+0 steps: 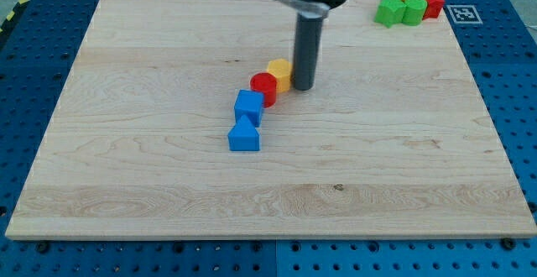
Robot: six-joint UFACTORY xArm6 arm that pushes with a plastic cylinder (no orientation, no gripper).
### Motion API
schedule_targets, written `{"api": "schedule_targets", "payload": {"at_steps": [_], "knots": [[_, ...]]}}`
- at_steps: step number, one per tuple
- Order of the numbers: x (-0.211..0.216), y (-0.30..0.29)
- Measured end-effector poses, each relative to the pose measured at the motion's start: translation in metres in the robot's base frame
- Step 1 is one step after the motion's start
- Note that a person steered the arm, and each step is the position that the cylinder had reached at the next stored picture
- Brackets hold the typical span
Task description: Slide the blue triangle to the bottom left of the blue cube
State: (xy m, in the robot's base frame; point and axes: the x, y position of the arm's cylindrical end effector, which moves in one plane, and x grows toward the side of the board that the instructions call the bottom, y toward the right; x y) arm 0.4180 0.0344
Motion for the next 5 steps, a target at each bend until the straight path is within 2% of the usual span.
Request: {"api": "schedule_targets", "payload": {"at_steps": [1,2,3,4,5], "knots": [[0.041,0.023],[0.102,0.044],[0.157,0.001],[0.161,-0.07],[0.138,-0.074]]}}
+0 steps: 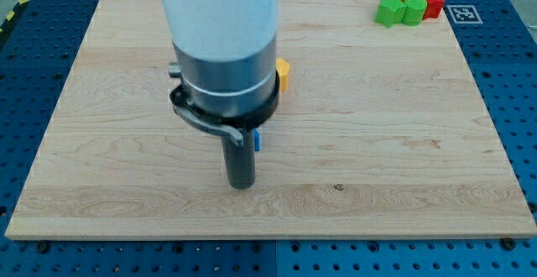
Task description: Slide the blue triangle to the bottom left of the blue cube
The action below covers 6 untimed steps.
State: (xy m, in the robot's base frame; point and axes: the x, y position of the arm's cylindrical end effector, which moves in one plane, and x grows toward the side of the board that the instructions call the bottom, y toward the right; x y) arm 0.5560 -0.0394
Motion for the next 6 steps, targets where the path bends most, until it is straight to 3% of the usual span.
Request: {"api": "schedule_targets", "payload": {"at_steps": [4,5,6], "knots": [[-0.073,0.005],[-0.072,0.005],[-0.058,-0.033]]}}
